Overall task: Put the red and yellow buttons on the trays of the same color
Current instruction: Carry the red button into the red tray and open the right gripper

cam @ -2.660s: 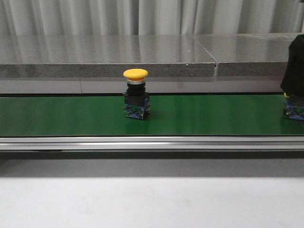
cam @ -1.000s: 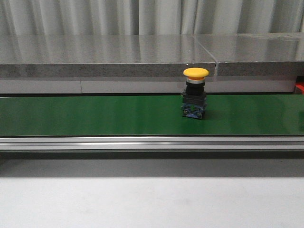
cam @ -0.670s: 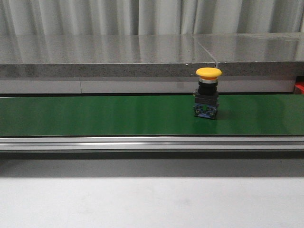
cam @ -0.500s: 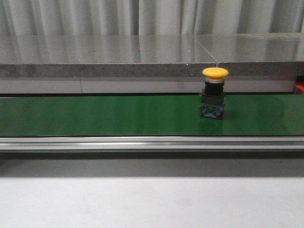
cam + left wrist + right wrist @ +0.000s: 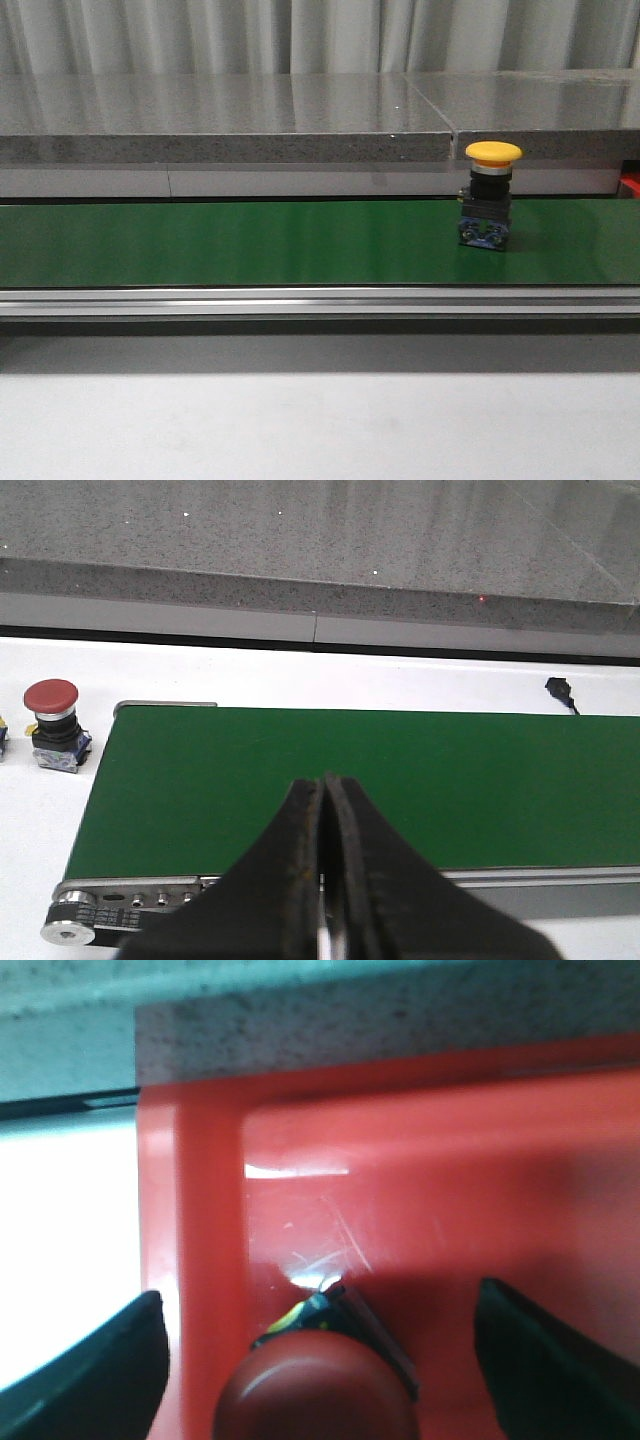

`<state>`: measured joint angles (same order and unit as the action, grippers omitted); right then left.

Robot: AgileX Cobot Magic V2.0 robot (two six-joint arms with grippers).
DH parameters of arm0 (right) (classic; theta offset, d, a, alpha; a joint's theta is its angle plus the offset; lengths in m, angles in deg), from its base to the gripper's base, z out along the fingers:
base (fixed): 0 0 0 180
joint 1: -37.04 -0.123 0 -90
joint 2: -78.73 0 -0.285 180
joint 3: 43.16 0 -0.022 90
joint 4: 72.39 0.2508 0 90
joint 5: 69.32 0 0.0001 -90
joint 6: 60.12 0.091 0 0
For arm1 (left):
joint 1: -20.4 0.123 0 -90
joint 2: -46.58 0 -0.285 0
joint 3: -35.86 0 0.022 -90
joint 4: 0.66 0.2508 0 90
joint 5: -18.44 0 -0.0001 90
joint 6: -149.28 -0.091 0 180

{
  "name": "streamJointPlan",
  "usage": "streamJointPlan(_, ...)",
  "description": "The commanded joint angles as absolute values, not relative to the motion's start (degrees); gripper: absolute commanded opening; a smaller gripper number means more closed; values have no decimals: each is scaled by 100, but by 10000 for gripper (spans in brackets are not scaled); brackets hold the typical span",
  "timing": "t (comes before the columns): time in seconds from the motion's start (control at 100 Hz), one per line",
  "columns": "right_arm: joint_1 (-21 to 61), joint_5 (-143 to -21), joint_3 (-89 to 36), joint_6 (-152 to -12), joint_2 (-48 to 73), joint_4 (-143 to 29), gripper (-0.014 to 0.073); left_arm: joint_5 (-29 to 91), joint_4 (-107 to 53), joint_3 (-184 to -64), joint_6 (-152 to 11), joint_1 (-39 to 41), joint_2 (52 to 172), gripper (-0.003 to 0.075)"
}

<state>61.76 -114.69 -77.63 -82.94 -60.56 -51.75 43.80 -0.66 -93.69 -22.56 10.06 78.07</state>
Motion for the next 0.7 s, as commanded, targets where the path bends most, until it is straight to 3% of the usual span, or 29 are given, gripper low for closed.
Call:
streamJointPlan(0.0, 6194, -11195, -7937, -8308, -5451, -5076, 636, 3974, -66, -9525, -2256, 965, 7849, -19)
streamJointPlan(0.46, 6172, -12061, -7879, -8570, -4298, -5012, 636, 3974, -66, -9525, -2256, 965, 7849, -19)
streamJointPlan(0.69, 6172, -12220, -6880, -8969, -3318, -4746, 636, 3974, -66, -9525, -2256, 965, 7849, -19)
